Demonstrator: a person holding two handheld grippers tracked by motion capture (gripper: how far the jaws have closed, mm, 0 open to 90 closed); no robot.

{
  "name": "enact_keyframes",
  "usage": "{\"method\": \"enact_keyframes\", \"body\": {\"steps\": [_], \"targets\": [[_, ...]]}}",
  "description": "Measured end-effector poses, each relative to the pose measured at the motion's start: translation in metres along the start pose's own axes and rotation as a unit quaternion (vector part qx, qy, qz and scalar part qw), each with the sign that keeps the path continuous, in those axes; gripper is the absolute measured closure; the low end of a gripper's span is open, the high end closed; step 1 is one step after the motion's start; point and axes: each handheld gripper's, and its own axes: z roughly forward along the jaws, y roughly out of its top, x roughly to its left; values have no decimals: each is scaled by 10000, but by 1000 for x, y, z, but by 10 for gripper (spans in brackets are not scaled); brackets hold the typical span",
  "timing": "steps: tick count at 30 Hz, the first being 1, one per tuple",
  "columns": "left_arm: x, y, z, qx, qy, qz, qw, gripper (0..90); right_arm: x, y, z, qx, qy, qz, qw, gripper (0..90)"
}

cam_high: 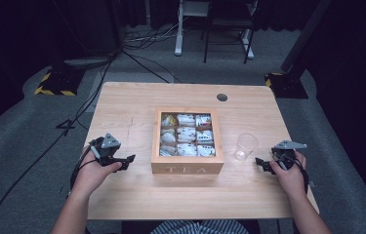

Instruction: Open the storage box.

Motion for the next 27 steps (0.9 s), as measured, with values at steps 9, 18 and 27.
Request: {"method": "enact_keyframes", "body": {"steps": [9,18,27], "targets": [[-7,10,-8,-266,-98,20,9996,280,0,-1,-1,1,13,-26,10000,103],[-31,21,-6,-380,-326,173,9986,288,0,-1,-1,0,14,-21,10000,103],[-57,27,3,-235,-658,481,9964,266,0,-1,-1,-1,17,-15,10000,103]]}}
